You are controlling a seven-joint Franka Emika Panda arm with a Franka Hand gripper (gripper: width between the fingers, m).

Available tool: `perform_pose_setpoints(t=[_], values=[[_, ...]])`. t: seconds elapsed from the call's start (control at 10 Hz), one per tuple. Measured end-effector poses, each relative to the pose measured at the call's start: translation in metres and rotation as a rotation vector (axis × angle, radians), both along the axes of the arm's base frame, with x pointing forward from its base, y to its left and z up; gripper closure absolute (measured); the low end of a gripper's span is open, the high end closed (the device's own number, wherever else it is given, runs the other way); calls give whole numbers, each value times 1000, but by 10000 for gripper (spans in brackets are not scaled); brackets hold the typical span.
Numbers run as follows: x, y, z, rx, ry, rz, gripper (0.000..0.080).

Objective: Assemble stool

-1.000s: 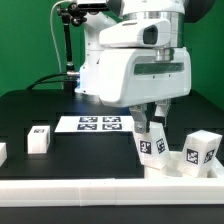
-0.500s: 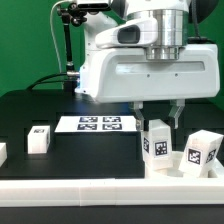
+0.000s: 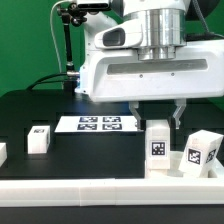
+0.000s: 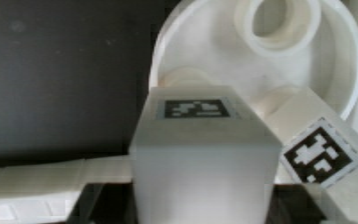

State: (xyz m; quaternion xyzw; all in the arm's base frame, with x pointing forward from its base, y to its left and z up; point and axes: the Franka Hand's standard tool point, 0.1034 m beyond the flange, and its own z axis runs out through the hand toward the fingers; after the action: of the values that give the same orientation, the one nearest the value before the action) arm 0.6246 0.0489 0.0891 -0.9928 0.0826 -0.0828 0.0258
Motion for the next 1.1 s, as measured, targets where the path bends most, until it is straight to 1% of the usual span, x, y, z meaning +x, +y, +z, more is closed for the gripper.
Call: perform_pose_setpoints(t=[0.1, 0.5, 0.9, 1.0, 1.1], values=[[0, 0, 0, 21, 3, -84, 459], [0, 1, 0, 73, 14, -292, 459], [-4, 4, -3, 162, 44, -645, 459], [-4, 5, -3, 175, 46, -691, 459], [-4, 5, -3, 201, 55, -792, 459]])
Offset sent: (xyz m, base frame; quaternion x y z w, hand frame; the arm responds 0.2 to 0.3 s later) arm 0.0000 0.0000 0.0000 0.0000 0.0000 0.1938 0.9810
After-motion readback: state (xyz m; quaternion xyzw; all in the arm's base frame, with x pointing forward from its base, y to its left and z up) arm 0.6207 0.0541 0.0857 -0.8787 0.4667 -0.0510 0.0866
